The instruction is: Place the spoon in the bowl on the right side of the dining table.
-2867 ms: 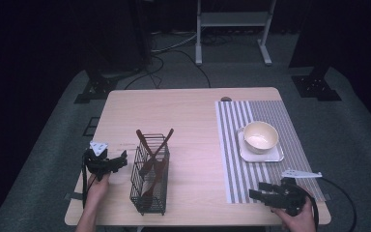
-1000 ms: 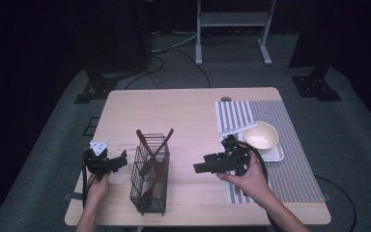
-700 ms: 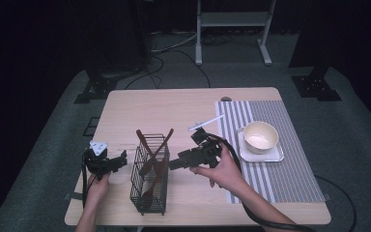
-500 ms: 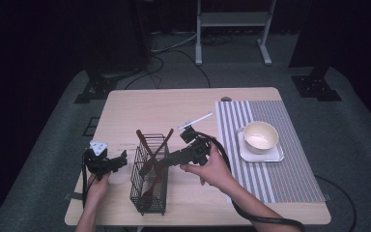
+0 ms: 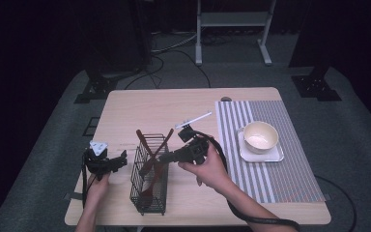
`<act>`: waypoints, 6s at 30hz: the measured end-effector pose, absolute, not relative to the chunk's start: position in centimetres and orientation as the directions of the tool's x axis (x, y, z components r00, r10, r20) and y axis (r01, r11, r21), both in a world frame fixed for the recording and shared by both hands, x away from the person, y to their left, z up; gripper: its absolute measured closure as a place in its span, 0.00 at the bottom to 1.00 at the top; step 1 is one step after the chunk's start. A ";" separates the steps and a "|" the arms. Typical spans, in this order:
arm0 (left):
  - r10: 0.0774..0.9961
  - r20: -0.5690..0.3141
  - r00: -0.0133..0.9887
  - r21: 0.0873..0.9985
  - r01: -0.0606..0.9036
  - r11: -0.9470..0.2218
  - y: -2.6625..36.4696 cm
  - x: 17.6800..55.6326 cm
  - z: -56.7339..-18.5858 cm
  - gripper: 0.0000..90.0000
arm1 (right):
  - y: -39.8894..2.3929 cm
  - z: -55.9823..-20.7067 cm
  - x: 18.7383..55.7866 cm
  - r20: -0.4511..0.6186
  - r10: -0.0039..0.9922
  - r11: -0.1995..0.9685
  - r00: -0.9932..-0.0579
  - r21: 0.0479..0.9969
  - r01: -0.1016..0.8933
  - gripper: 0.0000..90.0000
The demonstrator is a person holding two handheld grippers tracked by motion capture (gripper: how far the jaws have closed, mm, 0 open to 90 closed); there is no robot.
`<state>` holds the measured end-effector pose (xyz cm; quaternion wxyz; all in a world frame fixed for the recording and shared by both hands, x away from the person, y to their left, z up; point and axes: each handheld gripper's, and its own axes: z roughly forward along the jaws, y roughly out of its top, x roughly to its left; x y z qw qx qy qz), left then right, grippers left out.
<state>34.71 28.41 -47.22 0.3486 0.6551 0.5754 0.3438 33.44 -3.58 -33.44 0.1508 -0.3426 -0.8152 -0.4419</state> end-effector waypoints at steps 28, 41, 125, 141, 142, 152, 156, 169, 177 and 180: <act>0.993 0.058 0.104 0.853 0.512 -0.103 28.3 34.7 -47.2 0.00 | -9.1 -27.9 34.5 0.585 0.449 0.213 -0.675 0.664 0.717 0.93; 0.993 0.058 0.104 0.852 0.514 -0.103 28.3 34.7 -47.2 0.00 | -10.5 -26.4 34.8 0.591 0.454 0.185 -0.667 0.669 0.719 0.93; 0.992 0.070 0.105 0.851 0.513 -0.114 28.2 34.7 -47.3 0.00 | -28.7 -32.8 36.6 0.652 0.671 -0.118 -0.353 0.564 0.817 0.93; 0.992 0.070 0.105 0.850 0.513 -0.115 28.1 34.7 -47.3 0.00 | -31.5 -33.2 36.5 0.642 0.706 -0.170 -0.299 0.564 0.808 0.93; 0.992 0.071 0.105 0.850 0.514 -0.115 28.1 34.7 -47.3 0.00 | -31.7 -33.2 36.5 0.641 0.708 -0.173 -0.298 0.565 0.807 0.93; 0.992 0.071 0.105 0.850 0.513 -0.115 28.1 34.7 -47.3 0.00 | -33.1 -33.3 36.5 0.639 0.721 -0.202 -0.268 0.564 0.801 0.93; 0.992 0.071 0.105 0.851 0.513 -0.115 28.1 34.7 -47.3 0.00 | -33.6 -33.3 36.6 0.641 0.724 -0.216 -0.255 0.562 0.799 0.93; 0.992 0.070 0.105 0.851 0.513 -0.114 28.1 34.7 -47.3 0.00 | -35.0 -33.4 36.8 0.635 0.742 -0.256 -0.214 0.563 0.786 0.93; 0.992 0.072 0.105 0.850 0.514 -0.117 28.1 34.7 -47.3 0.00 | -35.9 -33.3 36.9 0.633 0.751 -0.278 -0.191 0.565 0.777 0.93; 0.992 0.071 0.105 0.851 0.513 -0.115 28.1 34.8 -47.3 0.00 | -36.2 -33.3 36.9 0.630 0.755 -0.285 -0.183 0.566 0.773 0.93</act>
